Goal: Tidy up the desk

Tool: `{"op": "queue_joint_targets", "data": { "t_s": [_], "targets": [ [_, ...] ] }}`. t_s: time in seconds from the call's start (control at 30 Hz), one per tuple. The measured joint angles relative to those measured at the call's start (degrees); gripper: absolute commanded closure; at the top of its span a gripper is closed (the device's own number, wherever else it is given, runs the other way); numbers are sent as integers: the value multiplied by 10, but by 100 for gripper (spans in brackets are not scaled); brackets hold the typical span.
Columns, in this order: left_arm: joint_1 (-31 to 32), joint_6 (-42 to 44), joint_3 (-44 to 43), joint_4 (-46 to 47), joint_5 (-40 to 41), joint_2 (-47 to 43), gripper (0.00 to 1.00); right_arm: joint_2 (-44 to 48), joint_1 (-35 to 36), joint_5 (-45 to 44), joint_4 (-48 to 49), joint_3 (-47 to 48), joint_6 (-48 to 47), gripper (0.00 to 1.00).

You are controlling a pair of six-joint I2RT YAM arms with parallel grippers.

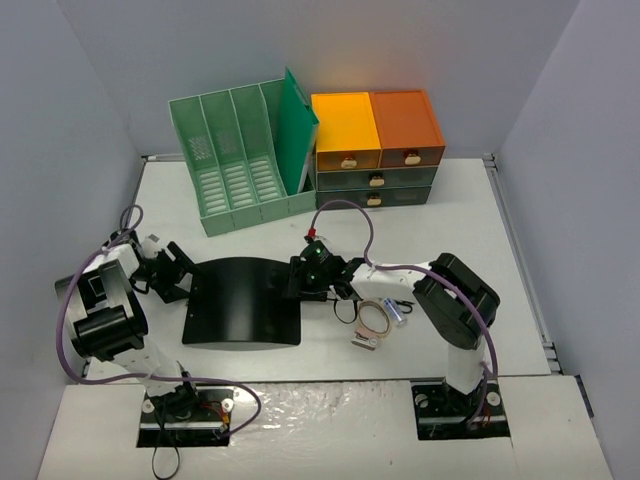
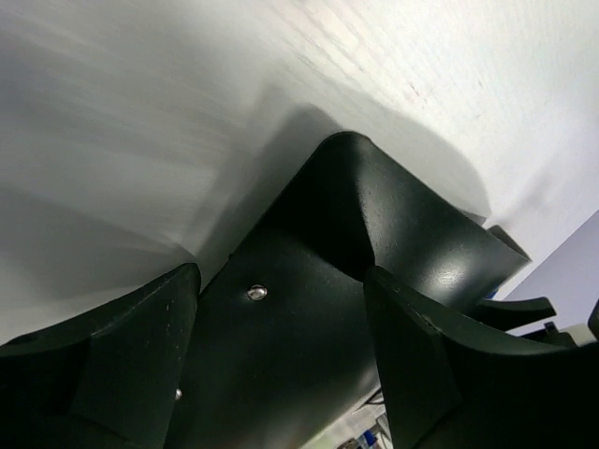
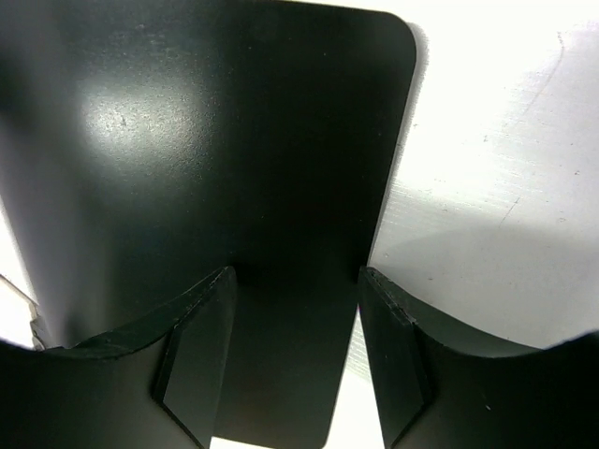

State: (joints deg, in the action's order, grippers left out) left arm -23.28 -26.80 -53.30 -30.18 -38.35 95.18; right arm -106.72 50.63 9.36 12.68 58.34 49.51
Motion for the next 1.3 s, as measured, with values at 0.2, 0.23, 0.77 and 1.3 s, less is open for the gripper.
{"op": "queue_joint_targets", "data": {
  "t_s": [0.2,0.23,0.77,1.3],
  "targets": [
    [32,-1,3,14,14,-1,46,0,0,0,0,0,2,48],
    [35,-1,3,16,17,-2,49,0,0,0,0,0,2,48],
    [38,-4,9,28,55,-11,100,0,0,0,0,0,2,47],
    [32,-9,-41,-6,65,-76,100,-2,4,-8,-8,6,-1,47]
  ]
}}
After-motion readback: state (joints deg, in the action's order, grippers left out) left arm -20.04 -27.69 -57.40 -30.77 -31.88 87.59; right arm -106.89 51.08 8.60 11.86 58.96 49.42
